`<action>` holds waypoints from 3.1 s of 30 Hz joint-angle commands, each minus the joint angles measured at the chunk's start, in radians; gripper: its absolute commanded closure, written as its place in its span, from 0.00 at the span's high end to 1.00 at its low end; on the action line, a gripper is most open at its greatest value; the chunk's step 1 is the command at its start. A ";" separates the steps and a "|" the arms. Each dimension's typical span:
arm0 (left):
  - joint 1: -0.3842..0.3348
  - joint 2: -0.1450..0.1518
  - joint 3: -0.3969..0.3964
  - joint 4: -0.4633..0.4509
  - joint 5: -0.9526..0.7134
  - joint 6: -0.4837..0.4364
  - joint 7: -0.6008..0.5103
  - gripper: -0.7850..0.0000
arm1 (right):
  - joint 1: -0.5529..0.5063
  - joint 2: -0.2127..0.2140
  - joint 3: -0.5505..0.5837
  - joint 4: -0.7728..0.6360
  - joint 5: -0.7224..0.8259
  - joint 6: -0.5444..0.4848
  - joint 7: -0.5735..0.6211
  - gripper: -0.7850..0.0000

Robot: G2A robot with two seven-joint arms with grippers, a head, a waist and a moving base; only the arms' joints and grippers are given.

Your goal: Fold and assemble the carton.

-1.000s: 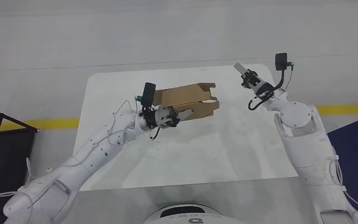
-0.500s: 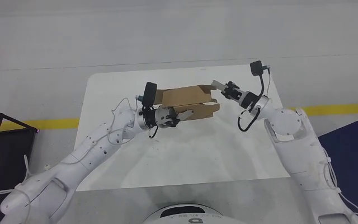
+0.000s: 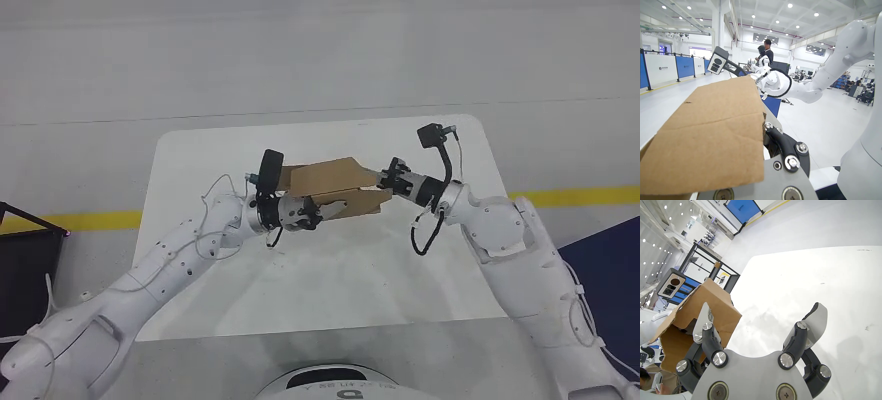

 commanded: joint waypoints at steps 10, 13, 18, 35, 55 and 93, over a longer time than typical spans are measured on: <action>-0.021 -0.003 0.023 0.013 0.016 0.000 0.022 0.00 | 0.006 -0.002 -0.006 -0.009 -0.024 0.012 -0.025 1.00; -0.020 0.001 0.011 0.026 0.020 0.000 0.040 0.00 | -0.014 0.002 0.037 -0.010 0.008 0.002 -0.042 1.00; -0.020 0.001 0.010 0.028 0.020 0.000 0.041 0.00 | -0.062 0.009 0.115 -0.023 0.047 -0.015 -0.084 1.00; 0.031 -0.007 -0.049 -0.018 -0.001 0.023 -0.095 0.00 | -0.178 0.022 0.194 -0.154 -0.038 -0.062 -0.076 1.00; 0.064 -0.029 -0.099 -0.025 0.035 0.000 -0.119 0.00 | -0.123 0.018 0.075 -0.152 -0.178 -0.070 -0.021 1.00; 0.085 -0.076 -0.110 0.012 -0.079 0.000 0.020 0.00 | -0.079 0.008 0.071 0.021 0.105 -0.160 -0.031 1.00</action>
